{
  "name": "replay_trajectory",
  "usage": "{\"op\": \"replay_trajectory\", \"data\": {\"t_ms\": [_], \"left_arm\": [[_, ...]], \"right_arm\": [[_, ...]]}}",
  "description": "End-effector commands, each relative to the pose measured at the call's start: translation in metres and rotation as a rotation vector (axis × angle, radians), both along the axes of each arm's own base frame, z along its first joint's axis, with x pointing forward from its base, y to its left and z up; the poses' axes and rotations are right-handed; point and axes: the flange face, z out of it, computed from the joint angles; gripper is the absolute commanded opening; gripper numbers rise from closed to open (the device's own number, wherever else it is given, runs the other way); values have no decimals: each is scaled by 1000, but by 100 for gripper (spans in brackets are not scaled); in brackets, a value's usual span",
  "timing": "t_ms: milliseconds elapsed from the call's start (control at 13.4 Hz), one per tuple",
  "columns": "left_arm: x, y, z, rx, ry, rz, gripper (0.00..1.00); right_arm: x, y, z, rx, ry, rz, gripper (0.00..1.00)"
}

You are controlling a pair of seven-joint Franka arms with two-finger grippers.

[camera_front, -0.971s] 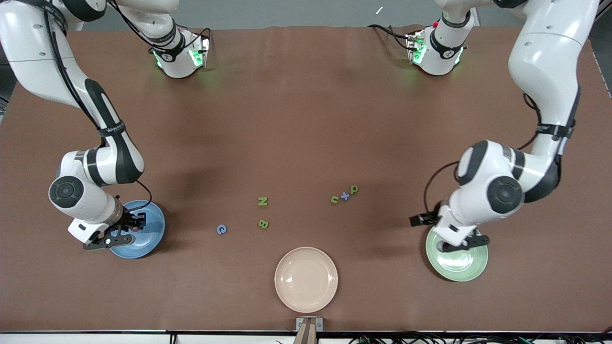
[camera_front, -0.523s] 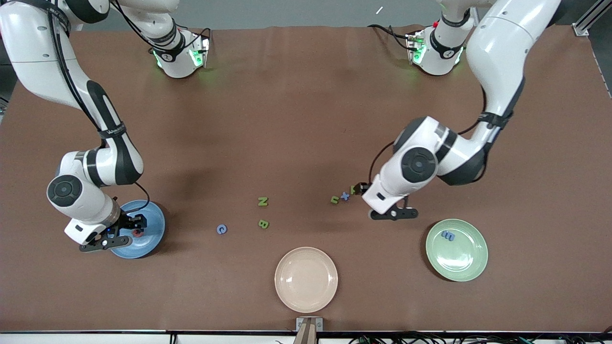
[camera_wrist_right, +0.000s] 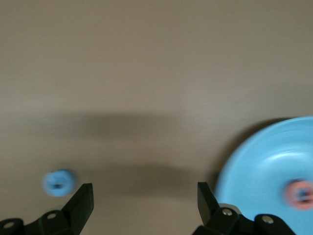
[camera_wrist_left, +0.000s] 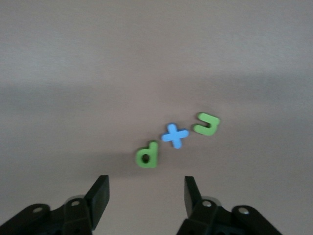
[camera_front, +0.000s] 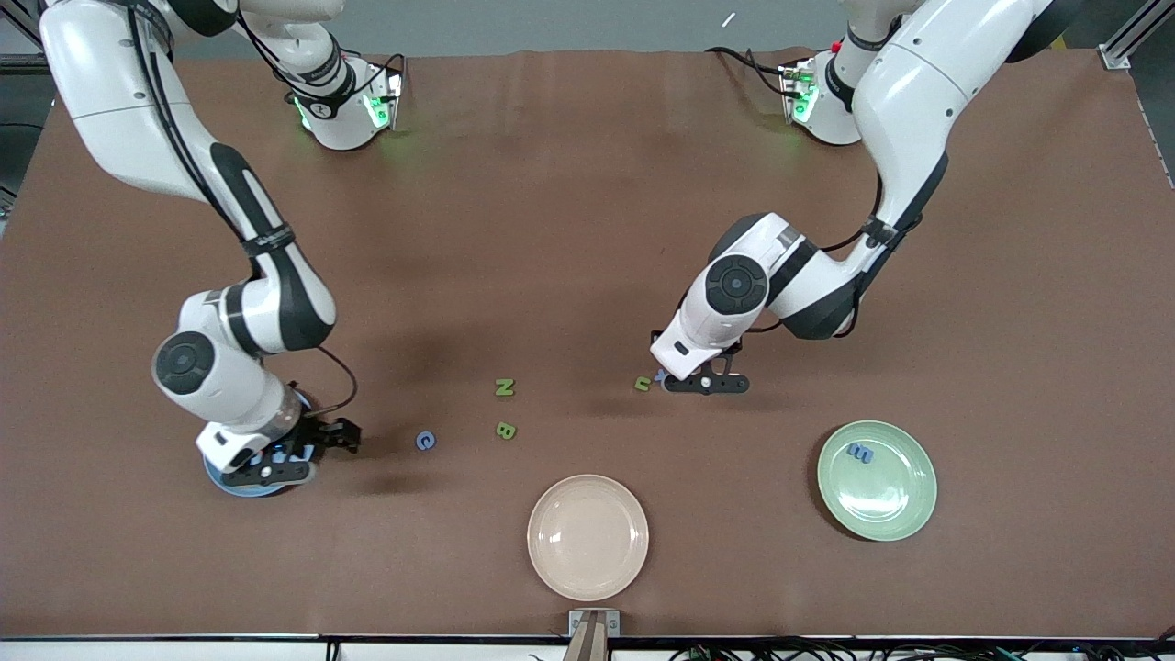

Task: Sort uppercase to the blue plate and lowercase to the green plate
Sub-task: 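Grasp the green d with the left gripper while the right gripper returns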

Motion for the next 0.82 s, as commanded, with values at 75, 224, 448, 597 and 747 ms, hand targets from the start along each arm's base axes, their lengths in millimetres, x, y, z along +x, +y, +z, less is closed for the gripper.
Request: {"op": "replay_trajectory", "data": {"t_ms": [75,224,448,597,747], "left_arm": [[-17,-4,-20,62,-54,-62,64],[-18,-3,-33,82,-59,-85,60],[-18,-6,-44,48,-66,-67,58],[-16,-5,-53,34,-67,-62,55],[-13,4,-66,52,-60,-55,52]], "right_arm": [[-2,48,-31,26,16,-72,94],[-2,68,-45,7,4,-52,94],[0,94,-63,15,5,-19,93],[1,99,-69,17,7,-16,92],[0,99,-73,-18,-7,22,80]]}}
